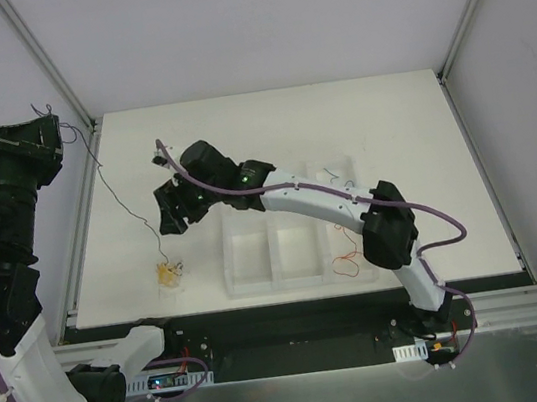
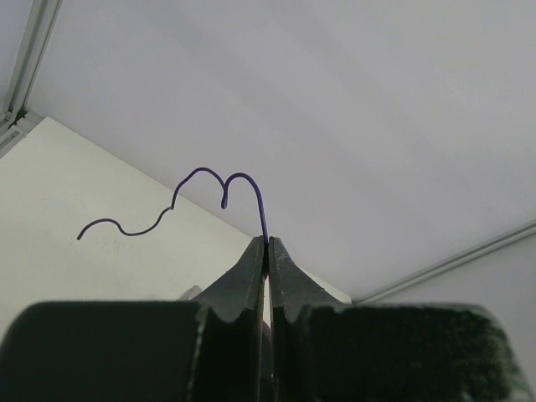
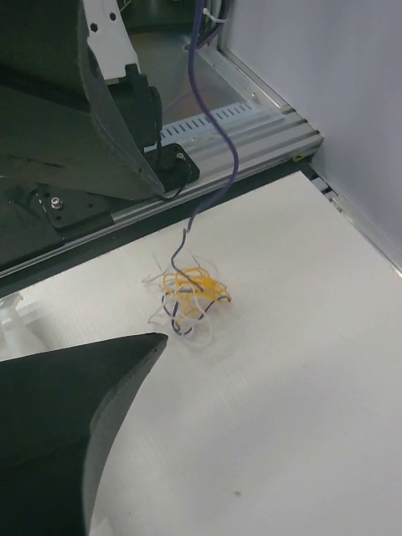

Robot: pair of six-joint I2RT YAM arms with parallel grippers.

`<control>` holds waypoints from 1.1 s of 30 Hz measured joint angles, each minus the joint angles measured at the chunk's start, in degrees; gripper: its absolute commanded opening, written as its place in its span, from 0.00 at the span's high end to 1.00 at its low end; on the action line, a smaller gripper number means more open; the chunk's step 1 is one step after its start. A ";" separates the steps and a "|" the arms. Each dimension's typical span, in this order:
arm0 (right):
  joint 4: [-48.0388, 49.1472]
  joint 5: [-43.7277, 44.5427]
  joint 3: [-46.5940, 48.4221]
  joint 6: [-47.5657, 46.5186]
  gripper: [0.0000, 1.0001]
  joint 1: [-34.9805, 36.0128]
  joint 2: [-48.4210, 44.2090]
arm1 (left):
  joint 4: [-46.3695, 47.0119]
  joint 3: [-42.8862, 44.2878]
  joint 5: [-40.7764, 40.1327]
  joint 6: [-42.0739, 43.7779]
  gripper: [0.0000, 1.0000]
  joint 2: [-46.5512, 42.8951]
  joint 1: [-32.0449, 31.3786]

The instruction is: Untangle the cables

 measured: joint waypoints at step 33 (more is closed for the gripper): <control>-3.82 7.48 29.11 0.81 1.00 3.91 6.64 | -4.57 -2.67 0.46 3.48 1.00 -1.27 0.00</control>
